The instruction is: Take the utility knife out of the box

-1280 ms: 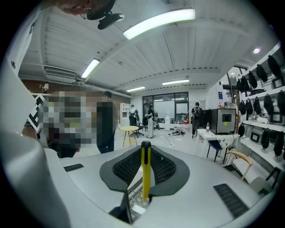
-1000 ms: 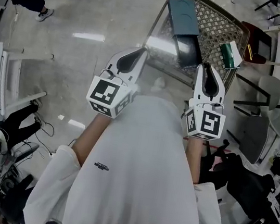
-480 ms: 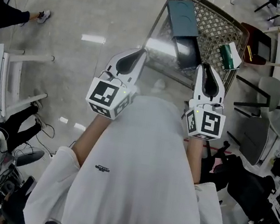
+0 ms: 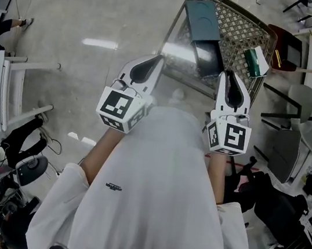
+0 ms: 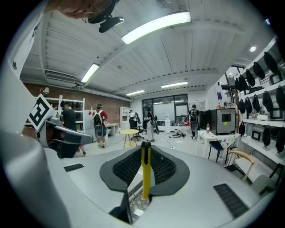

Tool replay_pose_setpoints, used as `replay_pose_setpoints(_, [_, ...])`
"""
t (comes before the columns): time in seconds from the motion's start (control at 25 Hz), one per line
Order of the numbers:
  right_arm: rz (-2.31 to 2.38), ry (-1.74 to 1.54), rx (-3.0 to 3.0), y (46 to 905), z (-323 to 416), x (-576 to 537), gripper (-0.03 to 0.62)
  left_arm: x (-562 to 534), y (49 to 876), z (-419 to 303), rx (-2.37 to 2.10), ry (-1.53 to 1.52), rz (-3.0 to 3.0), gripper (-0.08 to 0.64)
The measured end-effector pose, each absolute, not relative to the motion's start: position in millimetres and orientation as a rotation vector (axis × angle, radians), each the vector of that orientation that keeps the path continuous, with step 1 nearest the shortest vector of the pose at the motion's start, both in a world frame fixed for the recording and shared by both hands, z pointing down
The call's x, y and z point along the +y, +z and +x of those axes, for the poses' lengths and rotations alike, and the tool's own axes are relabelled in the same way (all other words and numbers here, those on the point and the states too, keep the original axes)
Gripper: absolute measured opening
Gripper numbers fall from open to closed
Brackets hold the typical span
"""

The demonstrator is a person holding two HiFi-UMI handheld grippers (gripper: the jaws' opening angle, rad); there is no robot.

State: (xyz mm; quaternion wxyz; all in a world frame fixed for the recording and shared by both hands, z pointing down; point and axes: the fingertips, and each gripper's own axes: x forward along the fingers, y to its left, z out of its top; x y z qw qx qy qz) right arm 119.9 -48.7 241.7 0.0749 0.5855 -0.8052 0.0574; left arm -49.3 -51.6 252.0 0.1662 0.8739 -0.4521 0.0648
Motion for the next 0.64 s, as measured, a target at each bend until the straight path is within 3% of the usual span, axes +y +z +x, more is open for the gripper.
replay_pose_setpoints(0.64, [1.758,0.169,-2.415,242.7,127.6,-40.2,0.055,-43.2,256.2,-45.4,-1.287,0.185,2.465,0.002])
